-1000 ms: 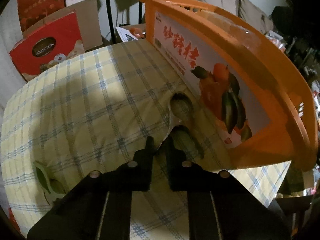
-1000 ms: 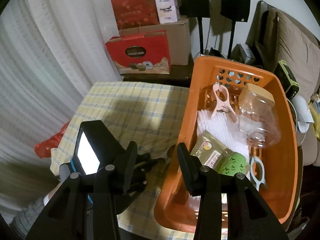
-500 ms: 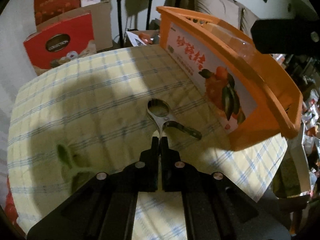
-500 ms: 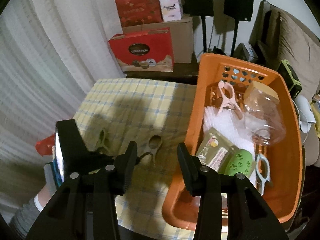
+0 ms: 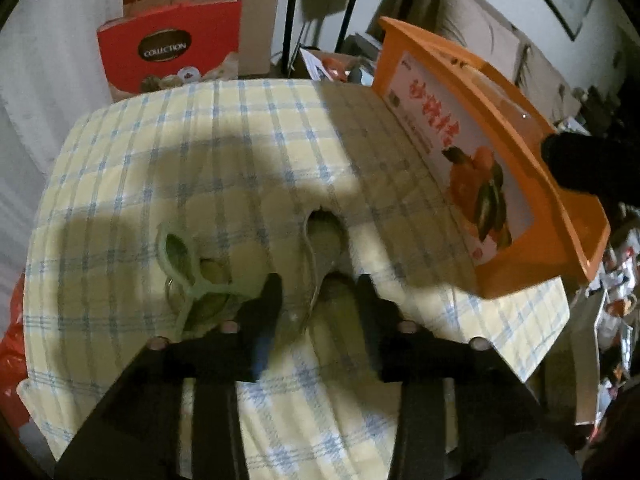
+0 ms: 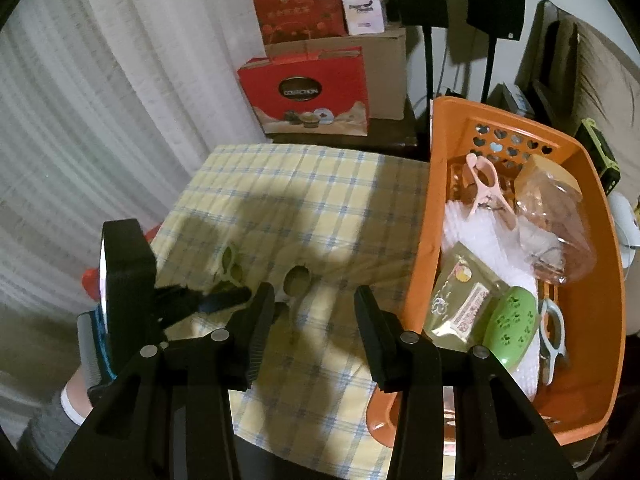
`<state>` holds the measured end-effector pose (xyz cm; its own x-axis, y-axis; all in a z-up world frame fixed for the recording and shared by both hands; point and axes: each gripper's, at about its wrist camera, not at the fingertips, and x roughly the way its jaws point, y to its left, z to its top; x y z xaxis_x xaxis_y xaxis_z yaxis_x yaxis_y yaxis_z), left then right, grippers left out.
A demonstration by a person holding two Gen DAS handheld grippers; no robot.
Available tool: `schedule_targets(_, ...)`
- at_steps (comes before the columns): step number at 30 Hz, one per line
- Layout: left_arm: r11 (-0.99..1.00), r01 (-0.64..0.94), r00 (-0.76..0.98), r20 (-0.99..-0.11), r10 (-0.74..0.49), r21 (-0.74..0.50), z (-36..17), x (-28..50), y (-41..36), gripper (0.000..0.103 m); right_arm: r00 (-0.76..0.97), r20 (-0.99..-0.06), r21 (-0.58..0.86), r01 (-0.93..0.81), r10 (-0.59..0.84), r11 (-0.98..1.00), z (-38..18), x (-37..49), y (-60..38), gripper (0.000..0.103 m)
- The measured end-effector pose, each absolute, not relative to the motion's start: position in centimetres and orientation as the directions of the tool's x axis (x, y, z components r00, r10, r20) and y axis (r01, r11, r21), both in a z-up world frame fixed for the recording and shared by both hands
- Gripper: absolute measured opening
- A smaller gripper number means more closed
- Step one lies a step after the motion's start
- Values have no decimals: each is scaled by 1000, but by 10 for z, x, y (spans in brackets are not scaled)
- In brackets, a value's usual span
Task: Organize objects
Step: 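Grasp the light green clip with the right tool while the left holds the metal clip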
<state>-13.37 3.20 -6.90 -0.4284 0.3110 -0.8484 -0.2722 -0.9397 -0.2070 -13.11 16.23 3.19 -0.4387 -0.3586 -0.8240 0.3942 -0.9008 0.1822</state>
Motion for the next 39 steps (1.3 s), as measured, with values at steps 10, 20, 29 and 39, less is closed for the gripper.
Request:
schedule_targets(10, -966, -229, -415, -885, 212, -124, -90, -154, 63, 41, -447, -825, 182, 371, -347, -911, 34, -131, 179, 42)
schedule_targets(20, -964, -200, -454, -855, 250, -176, -71, -150, 44, 24, -443, -827, 184, 369, -347, -911, 32, -133, 178, 42)
schedule_targets(29, -970, -153, -520, -819, 243, -191, -28, -132, -5, 24, -426, -832, 182, 395, -356, -900, 27, -136, 153, 42)
schedule_targets(39, -984, -66, -536, -826, 173, -164, -23, -122, -55, 24, -392, -841, 186, 435, -372, -881, 15, -141, 114, 42)
